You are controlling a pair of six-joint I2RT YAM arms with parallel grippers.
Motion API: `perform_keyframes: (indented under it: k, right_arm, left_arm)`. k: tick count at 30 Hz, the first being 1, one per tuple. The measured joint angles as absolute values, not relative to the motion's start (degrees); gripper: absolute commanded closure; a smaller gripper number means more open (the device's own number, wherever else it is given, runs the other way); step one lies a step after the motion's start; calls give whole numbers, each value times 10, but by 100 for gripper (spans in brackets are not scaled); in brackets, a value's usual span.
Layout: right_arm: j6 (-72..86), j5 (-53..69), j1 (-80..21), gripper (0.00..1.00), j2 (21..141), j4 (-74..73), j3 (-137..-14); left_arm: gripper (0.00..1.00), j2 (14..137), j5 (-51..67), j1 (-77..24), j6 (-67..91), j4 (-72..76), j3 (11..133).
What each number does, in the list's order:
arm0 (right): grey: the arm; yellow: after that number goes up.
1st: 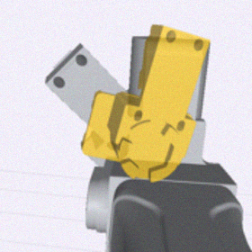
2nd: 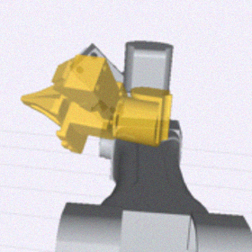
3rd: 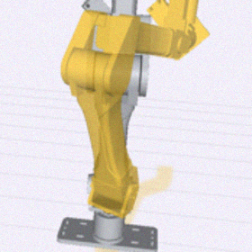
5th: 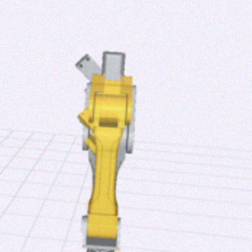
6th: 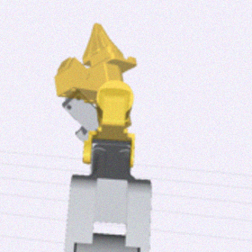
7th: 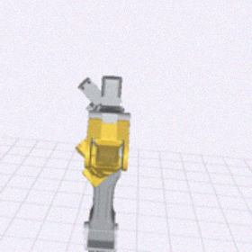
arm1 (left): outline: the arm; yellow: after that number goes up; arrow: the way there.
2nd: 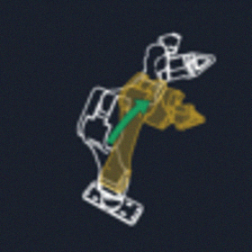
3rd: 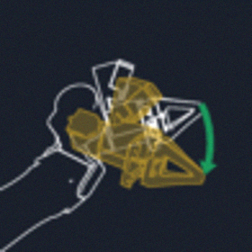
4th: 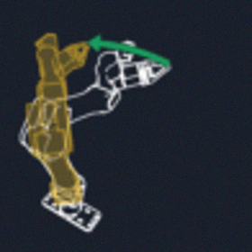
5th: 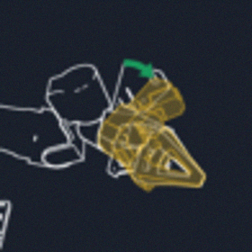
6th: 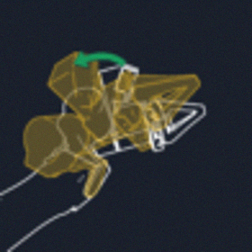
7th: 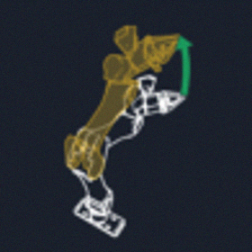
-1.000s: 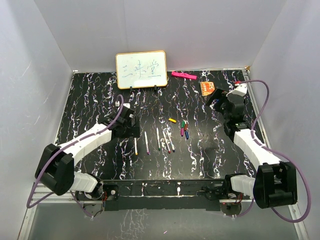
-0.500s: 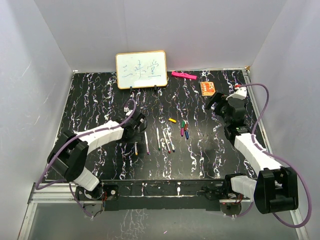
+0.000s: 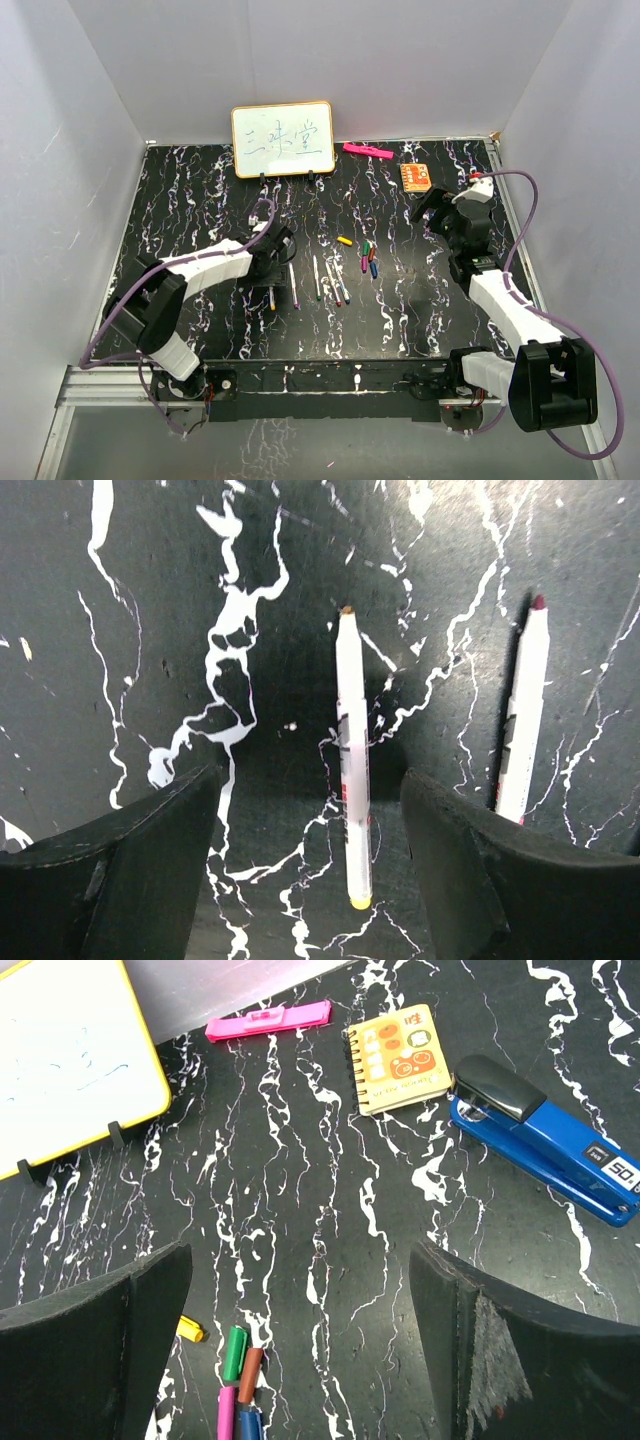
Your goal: Insert the pens into the pen caps
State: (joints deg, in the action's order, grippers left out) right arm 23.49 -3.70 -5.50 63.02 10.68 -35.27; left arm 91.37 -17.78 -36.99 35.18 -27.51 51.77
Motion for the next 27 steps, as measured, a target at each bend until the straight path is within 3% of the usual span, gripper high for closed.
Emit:
perform_keyframes:
  k: [10,27]
  right_arm:
    - [235,-27,-55,14,629,107,-350]
    - [228,-17,-55,16,596,62,-359]
  left_arm:
    - [45,928,-177,-370,358,-268,525]
    - [55,896,-148,-370,379,-239,482]
